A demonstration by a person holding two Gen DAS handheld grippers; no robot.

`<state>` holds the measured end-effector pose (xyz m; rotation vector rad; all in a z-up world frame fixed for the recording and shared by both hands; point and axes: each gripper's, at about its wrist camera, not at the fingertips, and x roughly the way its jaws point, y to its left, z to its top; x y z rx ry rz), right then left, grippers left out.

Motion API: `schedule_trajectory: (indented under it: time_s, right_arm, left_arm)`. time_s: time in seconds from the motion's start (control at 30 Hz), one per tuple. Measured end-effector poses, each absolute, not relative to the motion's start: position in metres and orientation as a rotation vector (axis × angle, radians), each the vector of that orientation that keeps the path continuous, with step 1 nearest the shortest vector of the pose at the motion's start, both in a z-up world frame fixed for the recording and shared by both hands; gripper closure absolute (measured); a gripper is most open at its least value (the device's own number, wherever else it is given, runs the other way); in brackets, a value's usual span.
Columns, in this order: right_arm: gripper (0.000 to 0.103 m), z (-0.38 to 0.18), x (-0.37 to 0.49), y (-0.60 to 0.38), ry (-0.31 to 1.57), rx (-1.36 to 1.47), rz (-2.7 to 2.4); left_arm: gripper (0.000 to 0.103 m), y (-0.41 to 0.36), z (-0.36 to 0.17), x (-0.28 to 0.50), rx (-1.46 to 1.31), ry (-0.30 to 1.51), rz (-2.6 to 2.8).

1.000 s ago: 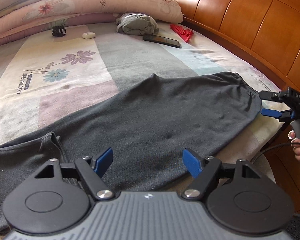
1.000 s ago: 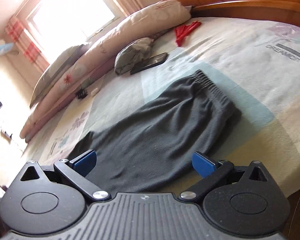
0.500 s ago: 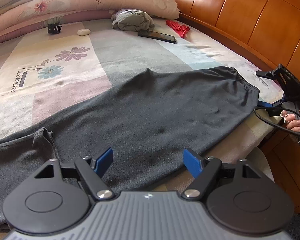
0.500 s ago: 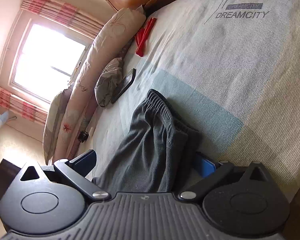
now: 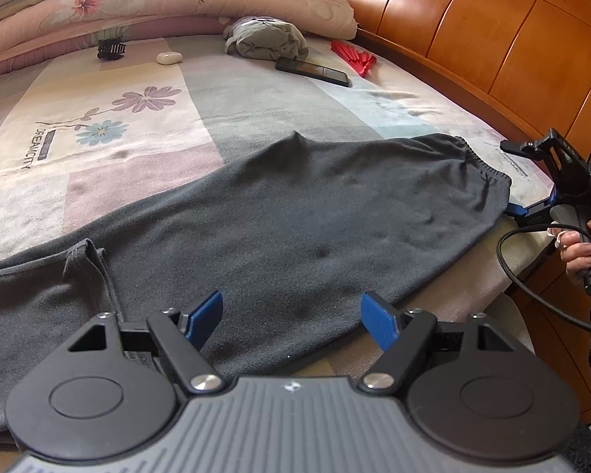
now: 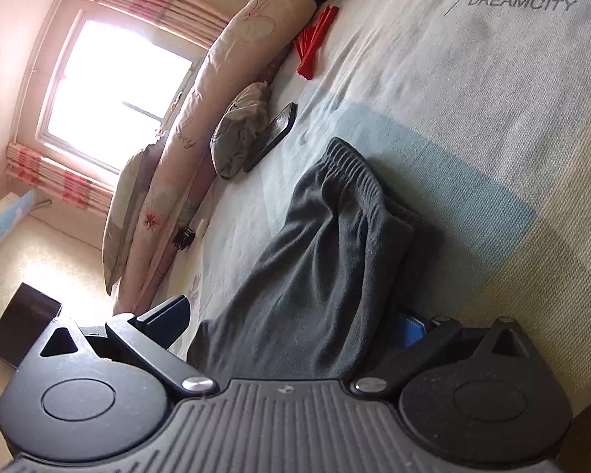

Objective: Fold clothes
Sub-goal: 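Close the right gripper on the elastic waistband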

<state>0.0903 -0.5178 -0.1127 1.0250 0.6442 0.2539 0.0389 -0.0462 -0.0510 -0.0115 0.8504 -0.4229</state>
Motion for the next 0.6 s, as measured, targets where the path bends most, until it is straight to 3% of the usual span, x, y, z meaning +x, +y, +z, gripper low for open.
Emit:
schedule_trajectory:
  time_s: [0.17, 0.6]
  right_arm:
    - [0.0, -0.124, 0.085, -0.542, 0.474, 1.227, 0.201]
    - [0.0, -0.115, 0.11, -0.527, 0.521, 1.146, 0.16]
  left_arm:
    - [0.026, -0.042, -0.05, 0.035, -0.022, 0.844, -0.424]
    - [0.026, -0.041, -0.049, 0.033, -0.026, 0.834, -0.441]
